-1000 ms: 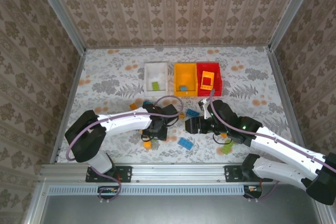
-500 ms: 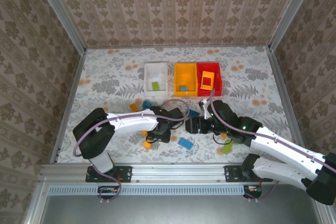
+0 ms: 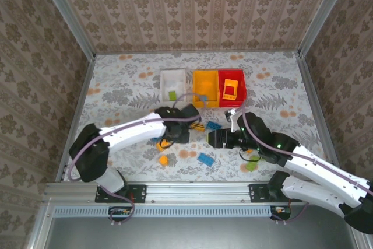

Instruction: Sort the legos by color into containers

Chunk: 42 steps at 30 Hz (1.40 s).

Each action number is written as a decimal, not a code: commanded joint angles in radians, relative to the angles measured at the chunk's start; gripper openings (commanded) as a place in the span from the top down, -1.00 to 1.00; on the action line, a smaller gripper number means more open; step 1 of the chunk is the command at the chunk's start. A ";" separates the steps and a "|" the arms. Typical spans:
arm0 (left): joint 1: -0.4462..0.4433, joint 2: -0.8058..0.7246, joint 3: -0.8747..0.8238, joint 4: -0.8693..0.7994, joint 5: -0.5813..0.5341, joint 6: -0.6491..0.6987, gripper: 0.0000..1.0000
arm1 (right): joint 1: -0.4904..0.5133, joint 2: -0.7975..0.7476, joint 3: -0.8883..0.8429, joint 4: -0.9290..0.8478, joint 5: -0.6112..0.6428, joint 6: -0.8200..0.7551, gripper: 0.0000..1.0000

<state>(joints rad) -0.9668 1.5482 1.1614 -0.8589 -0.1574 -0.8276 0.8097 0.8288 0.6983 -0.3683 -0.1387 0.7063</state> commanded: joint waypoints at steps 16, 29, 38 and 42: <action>0.411 0.427 0.564 0.044 0.049 0.315 0.36 | -0.009 0.245 0.221 0.069 0.154 0.009 -0.40; 0.436 0.538 0.594 0.094 0.122 0.306 0.19 | -0.010 0.241 0.178 0.076 0.146 0.035 -0.40; 0.436 0.465 0.542 0.104 0.125 0.299 0.02 | -0.010 0.262 0.187 0.095 0.129 0.038 -0.40; 0.434 0.376 0.480 0.136 0.111 0.278 0.14 | -0.009 0.266 0.191 0.078 0.139 0.026 -0.39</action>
<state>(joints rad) -0.5365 2.0293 1.6772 -0.7444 -0.0452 -0.5312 0.8047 1.0878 0.8875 -0.2878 -0.0071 0.7368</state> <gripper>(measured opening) 0.435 0.697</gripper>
